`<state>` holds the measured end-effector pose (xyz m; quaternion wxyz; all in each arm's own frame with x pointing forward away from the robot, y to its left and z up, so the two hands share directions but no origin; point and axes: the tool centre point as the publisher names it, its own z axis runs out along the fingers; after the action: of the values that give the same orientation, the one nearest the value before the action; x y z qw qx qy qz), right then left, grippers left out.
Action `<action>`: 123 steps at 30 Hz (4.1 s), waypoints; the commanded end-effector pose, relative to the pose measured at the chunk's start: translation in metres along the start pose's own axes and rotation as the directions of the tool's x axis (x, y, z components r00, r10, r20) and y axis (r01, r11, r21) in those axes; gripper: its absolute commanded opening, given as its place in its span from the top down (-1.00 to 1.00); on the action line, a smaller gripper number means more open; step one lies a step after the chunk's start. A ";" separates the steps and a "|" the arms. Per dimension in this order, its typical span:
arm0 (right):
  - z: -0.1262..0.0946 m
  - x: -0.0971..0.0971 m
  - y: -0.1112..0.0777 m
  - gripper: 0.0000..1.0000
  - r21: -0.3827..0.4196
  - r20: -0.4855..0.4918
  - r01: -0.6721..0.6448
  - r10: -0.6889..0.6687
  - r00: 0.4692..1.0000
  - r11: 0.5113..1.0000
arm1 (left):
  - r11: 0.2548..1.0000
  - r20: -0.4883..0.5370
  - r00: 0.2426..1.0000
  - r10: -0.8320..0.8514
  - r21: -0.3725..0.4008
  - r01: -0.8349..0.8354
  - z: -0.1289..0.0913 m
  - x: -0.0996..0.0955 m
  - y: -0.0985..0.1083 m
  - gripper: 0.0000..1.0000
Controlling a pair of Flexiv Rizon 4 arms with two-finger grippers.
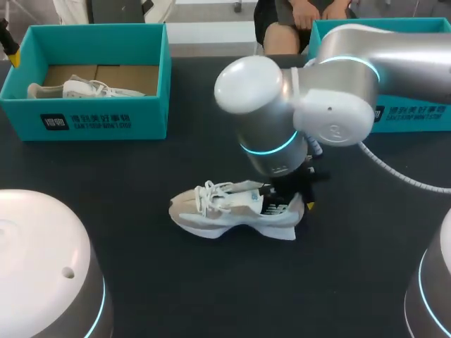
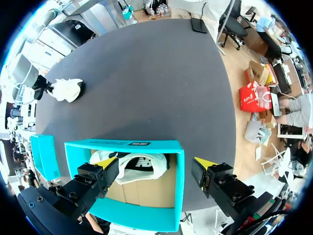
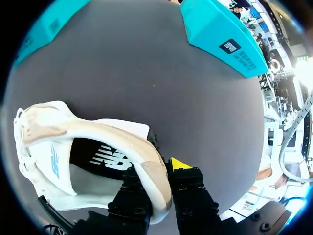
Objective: Take the shoe out of the shoebox, open the shoe tongue, remove and reinsert the insole, then place the shoe into the shoebox
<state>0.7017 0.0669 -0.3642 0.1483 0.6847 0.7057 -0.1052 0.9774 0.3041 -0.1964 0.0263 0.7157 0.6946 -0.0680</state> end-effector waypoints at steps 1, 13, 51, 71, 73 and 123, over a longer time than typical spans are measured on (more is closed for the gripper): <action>-0.007 0.008 0.004 1.00 -0.016 0.024 0.008 -0.008 1.000 1.000 | 1.000 -0.003 1.000 0.000 -0.002 0.000 0.000 -0.001 -0.001 -1.00; 0.010 0.010 0.007 1.00 -0.076 -0.022 0.025 -0.027 0.999 0.997 | 1.000 -0.003 1.000 0.000 -0.002 0.000 0.000 -0.001 -0.001 -1.00; 0.006 0.008 0.008 -1.00 -0.091 -0.044 0.013 -0.017 0.999 0.996 | 1.000 -0.003 1.000 0.000 -0.002 0.000 0.000 -0.001 -0.001 -1.00; -0.054 -0.009 0.015 -1.00 -0.212 -0.106 0.143 -0.168 0.980 0.967 | 1.000 -0.003 1.000 0.000 -0.002 0.000 0.000 -0.001 -0.001 -1.00; -0.065 -0.012 0.017 -1.00 -0.233 -0.147 0.176 -0.213 0.966 0.956 | 1.000 -0.003 1.000 0.000 -0.002 0.000 0.000 -0.001 -0.001 -1.00; -0.114 -0.004 0.045 -1.00 -0.687 -0.179 0.599 -0.895 0.409 0.411 | 1.000 -0.003 1.000 0.000 -0.002 0.000 0.000 -0.001 -0.001 -1.00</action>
<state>0.7396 0.1158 -0.2508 0.0902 0.2169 0.9611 0.1449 0.9775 0.3041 -0.1964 0.0263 0.7157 0.6946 -0.0680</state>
